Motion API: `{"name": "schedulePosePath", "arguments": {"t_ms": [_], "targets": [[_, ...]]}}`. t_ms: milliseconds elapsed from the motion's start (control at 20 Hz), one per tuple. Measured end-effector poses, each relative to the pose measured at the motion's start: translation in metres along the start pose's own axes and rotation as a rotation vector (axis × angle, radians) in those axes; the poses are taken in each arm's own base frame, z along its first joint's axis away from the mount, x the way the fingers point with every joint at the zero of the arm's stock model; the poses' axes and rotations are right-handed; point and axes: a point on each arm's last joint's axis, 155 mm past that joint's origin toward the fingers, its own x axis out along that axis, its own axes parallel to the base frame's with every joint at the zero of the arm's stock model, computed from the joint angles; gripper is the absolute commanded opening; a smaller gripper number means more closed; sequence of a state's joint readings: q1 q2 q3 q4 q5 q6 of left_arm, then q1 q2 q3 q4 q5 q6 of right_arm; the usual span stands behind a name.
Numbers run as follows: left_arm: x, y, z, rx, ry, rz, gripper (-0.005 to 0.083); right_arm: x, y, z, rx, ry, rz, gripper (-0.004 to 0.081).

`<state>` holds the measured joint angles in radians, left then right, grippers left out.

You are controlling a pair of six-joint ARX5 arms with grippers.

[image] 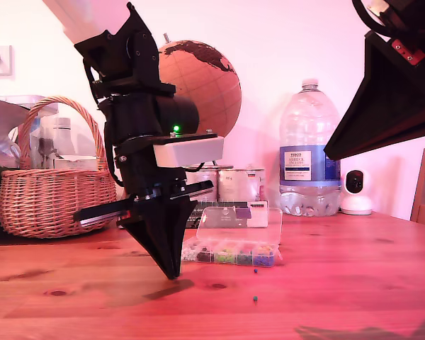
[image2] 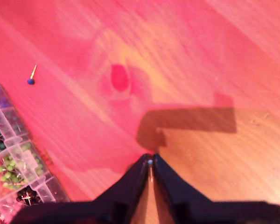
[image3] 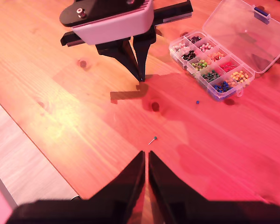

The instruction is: Sort the loose pins on the table into their correct compartments

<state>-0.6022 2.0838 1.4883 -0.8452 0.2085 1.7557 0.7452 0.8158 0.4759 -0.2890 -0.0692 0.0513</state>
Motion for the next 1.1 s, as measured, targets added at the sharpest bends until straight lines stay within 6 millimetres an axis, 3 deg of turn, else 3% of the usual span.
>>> {"name": "schedulePosePath", "arguments": {"t_ms": [1100], "targets": [[-0.0031, 0.0022, -0.0066, -0.023, 0.036, 0.01, -0.002, 0.0, 0.0, 0.0, 0.0, 0.0, 0.0, -0.0013]]}}
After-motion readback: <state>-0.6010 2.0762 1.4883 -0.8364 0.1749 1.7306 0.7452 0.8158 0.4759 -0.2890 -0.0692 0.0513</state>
